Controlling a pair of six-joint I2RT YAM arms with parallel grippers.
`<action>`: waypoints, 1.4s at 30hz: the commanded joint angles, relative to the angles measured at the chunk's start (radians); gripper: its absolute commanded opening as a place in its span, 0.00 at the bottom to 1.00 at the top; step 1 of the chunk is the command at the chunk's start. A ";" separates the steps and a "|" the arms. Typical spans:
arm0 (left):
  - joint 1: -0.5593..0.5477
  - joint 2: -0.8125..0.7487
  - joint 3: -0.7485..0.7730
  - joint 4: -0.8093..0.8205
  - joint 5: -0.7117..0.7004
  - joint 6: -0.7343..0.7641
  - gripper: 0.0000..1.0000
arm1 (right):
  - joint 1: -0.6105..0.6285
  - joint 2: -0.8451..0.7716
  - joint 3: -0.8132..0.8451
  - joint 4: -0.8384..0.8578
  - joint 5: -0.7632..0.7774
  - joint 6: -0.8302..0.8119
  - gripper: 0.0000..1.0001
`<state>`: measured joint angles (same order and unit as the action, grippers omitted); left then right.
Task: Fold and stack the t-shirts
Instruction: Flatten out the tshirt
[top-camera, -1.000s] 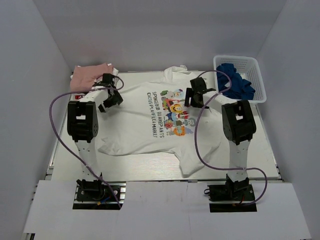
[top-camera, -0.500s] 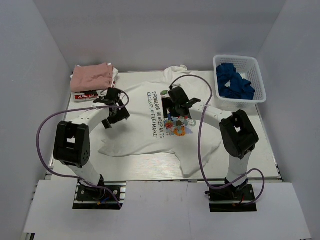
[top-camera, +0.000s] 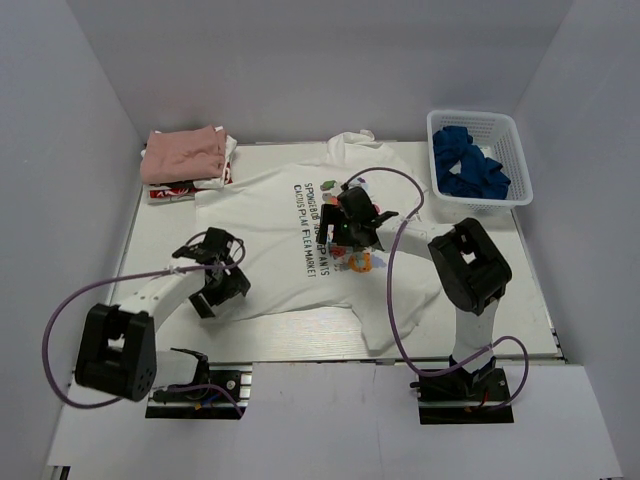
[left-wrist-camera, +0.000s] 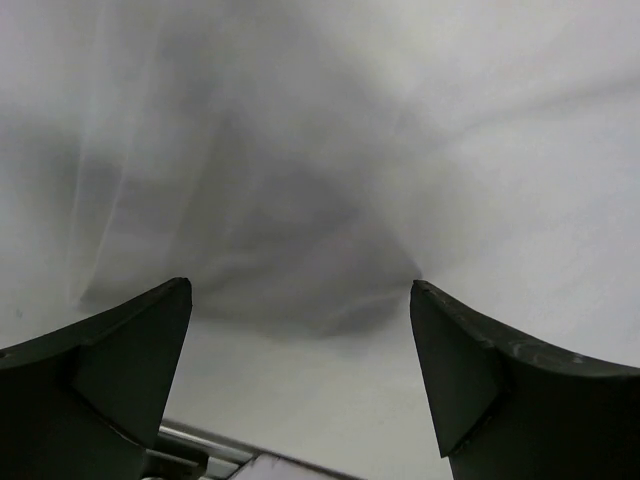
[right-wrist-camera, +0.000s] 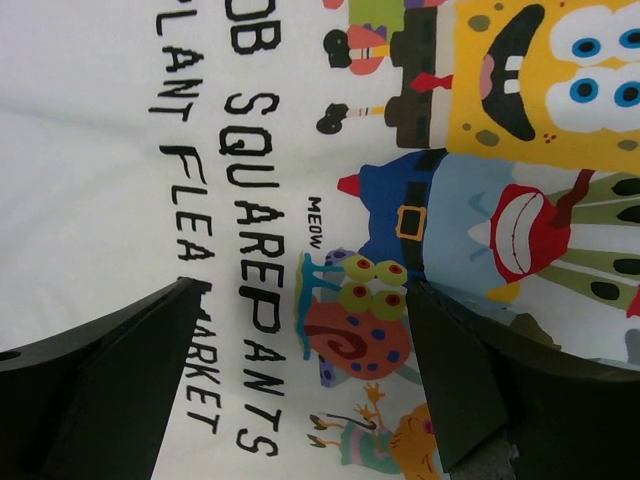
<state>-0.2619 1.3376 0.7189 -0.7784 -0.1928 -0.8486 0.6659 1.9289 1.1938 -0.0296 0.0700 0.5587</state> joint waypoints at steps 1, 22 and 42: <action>-0.005 -0.107 -0.074 -0.120 0.058 -0.081 1.00 | -0.022 0.067 -0.034 -0.079 -0.007 0.099 0.90; -0.005 -0.215 0.102 -0.236 -0.039 -0.141 1.00 | -0.041 -0.244 -0.170 0.115 -0.018 -0.106 0.90; -0.011 -0.192 -0.001 0.086 0.036 -0.043 1.00 | -0.080 -0.798 -0.572 -0.407 0.102 0.046 0.90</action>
<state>-0.2684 1.1465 0.6834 -0.7914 -0.1799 -0.9520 0.5838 1.2324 0.6422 -0.3698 0.1791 0.6338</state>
